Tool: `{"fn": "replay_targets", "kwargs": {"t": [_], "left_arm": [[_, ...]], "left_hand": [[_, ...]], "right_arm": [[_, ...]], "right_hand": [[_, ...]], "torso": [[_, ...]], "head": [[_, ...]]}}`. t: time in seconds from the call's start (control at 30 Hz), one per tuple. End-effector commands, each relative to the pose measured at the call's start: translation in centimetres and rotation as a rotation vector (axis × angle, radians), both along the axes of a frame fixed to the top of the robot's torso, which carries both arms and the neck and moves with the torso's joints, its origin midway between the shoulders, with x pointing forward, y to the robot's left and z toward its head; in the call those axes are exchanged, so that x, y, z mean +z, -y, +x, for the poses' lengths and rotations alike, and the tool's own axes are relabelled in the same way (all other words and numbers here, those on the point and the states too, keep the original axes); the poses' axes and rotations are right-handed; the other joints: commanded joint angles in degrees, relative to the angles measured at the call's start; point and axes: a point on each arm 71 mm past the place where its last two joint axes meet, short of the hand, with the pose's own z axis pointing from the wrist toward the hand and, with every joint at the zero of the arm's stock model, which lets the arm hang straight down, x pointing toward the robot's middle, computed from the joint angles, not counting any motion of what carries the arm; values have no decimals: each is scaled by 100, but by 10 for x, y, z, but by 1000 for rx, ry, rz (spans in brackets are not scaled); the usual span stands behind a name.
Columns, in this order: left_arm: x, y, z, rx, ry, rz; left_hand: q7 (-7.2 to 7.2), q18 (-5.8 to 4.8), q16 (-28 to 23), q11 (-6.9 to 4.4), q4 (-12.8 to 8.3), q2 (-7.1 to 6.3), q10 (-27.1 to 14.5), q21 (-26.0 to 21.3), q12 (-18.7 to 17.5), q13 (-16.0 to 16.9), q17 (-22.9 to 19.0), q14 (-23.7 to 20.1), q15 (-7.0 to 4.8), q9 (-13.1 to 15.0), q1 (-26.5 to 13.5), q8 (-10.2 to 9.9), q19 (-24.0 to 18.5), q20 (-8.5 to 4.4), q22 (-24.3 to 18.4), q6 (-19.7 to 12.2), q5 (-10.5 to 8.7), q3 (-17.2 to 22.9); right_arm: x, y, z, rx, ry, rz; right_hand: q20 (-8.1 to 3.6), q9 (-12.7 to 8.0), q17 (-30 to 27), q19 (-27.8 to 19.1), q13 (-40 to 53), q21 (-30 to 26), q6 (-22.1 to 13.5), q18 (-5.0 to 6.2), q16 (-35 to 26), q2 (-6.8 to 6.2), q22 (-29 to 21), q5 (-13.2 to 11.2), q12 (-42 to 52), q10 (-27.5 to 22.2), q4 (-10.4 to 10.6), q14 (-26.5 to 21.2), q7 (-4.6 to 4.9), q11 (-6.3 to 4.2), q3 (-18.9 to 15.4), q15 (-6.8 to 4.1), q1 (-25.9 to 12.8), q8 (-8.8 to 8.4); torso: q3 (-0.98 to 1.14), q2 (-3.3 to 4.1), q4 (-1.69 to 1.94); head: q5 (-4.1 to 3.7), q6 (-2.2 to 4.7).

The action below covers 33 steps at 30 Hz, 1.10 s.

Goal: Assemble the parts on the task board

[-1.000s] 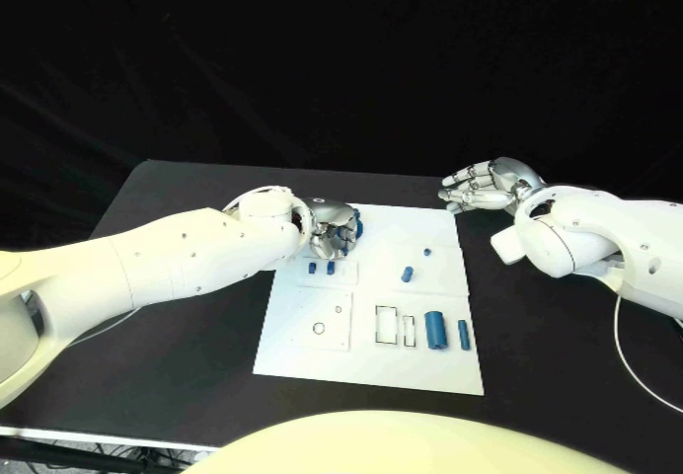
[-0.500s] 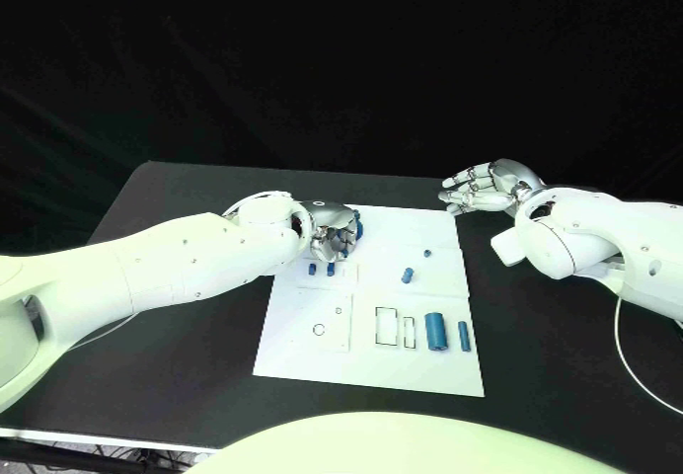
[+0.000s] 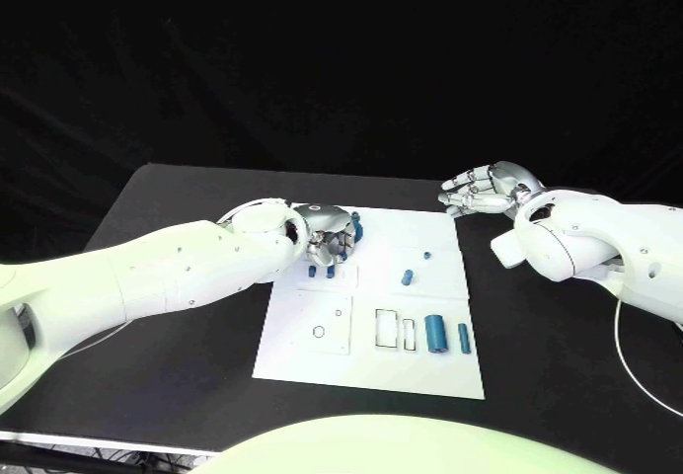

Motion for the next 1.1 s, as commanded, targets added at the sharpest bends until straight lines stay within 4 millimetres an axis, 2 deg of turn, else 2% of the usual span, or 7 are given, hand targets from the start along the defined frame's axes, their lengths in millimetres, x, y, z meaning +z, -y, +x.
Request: {"fn": "replay_targets", "kwargs": {"t": [0.03,0.33,0.63,0.8,0.93,1.1], "left_arm": [[-2,-2,-2,-2,-7,-7],[10,-7,-5,15,-19,-52],[22,-20,-6,40,-6,-73],[22,-26,-5,54,-13,-63],[21,-31,-5,61,-29,-47],[19,-35,-3,68,-44,-35]], "left_hand": [[-6,-70,39,1,-7,4,34,25,-47,-2,12,36,6,0,-61,-40,49,-4,7,38,1,31],[-1,-75,49,9,-3,-7,45,37,-90,-11,29,53,12,5,-102,-65,62,-5,26,39,-4,38],[-3,-75,48,15,27,-36,69,32,-152,-22,10,54,22,18,-194,-95,59,1,23,56,-12,33],[-4,-76,48,15,32,-42,73,33,-161,-24,7,55,23,20,-207,-100,61,2,26,58,-14,31],[-5,-73,47,15,33,-45,76,25,-166,-24,3,53,23,21,-212,-103,53,2,15,60,-15,31],[-10,-66,34,21,50,-125,80,-14,-231,-35,-38,30,30,31,-296,-143,17,10,-26,53,-23,-6]], "right_arm": [[0,-2,-1,21,8,4],[0,-2,0,21,6,3],[-1,0,0,19,5,2],[-1,0,-1,18,3,1],[-1,1,-1,17,2,1],[-1,1,-1,17,1,1]], "right_hand": [[-6,-7,-5,-40,-8,-16,-2,59,-15,28,-5,-13,5,12,-17,29,512,16,4,1,-6,22],[-6,-7,-5,-40,-8,-16,-2,59,-15,28,-5,-13,5,12,-17,29,512,16,4,1,-6,22],[-6,-7,-5,-40,-8,-16,-2,59,-15,28,-5,-13,5,12,-17,29,512,16,4,1,-6,22],[-6,-7,-5,-40,-8,-16,-2,59,-15,28,-5,-13,5,12,-17,29,512,16,4,1,-6,22],[-6,-7,-5,-40,-8,-16,-2,59,-15,28,-5,-13,5,12,-17,29,512,16,4,1,-6,22],[-6,-7,-5,-40,-8,-16,-2,59,-15,28,-5,-13,5,12,-17,29,512,16,4,1,-6,22]], "torso": [[-1,-6,5],[0,-9,6],[-3,-6,11],[-8,1,6],[-4,1,9],[-3,-3,11]], "head": [[2,10],[19,31],[2,36],[-1,32],[0,28],[2,24]]}}
